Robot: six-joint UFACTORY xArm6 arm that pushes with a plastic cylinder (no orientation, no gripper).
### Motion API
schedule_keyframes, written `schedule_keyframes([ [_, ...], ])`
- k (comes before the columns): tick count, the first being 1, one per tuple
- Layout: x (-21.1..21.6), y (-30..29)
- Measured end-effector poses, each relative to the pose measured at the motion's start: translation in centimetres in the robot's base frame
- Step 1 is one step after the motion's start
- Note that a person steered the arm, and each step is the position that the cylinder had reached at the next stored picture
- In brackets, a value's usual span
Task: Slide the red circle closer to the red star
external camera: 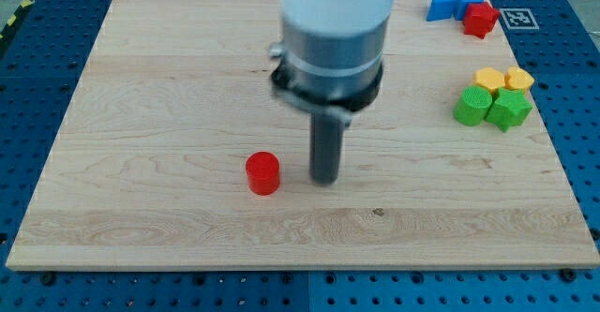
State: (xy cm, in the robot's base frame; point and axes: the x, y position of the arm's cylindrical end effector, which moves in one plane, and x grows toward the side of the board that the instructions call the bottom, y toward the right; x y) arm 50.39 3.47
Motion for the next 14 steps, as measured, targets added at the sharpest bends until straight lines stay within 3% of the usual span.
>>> schedule_keyframes([
  [1, -1.4, 1.5],
  [2, 4.1, 1.1],
  [3, 8.5, -4.3],
  [4, 8.9, -10.0],
  [6, 0.2, -3.3],
  [8, 3.9, -6.6],
  [9, 1.7, -8.5],
  [11, -9.0, -2.3],
  [13, -5.6, -4.0],
  [14, -7.3, 0.8],
])
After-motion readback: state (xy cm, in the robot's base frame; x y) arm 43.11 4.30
